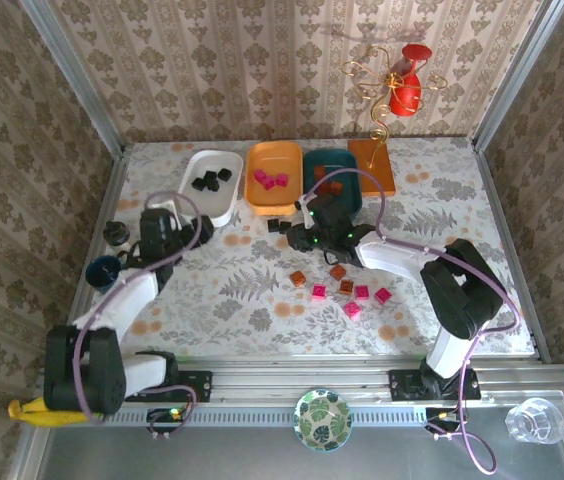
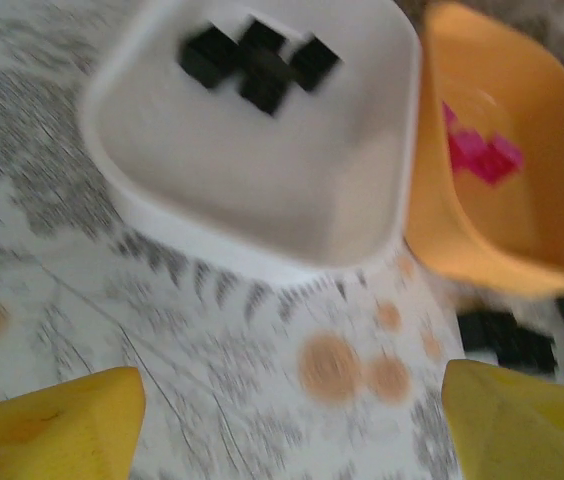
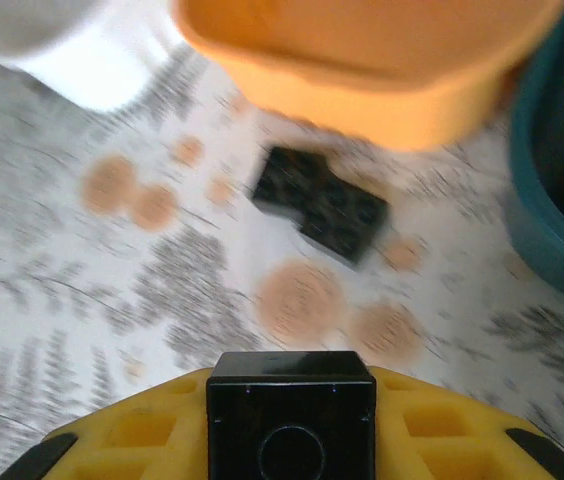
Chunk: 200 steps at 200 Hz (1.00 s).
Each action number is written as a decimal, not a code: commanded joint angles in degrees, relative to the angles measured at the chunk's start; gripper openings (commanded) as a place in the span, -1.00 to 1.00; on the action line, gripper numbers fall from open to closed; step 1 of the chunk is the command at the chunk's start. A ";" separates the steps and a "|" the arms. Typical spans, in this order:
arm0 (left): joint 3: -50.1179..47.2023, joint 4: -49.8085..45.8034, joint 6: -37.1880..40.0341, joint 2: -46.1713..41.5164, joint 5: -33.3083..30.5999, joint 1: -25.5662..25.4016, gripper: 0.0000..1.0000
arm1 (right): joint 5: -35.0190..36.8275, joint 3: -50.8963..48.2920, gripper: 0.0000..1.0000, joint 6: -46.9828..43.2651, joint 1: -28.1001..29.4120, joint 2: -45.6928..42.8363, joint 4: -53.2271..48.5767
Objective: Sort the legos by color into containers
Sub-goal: Pick up the lego from the center of the table, then move the container to the top-center of the table.
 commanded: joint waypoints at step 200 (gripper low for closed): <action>21.29 11.56 -6.33 28.59 18.41 11.47 0.68 | -1.61 -3.99 -0.36 4.50 2.38 -4.60 3.95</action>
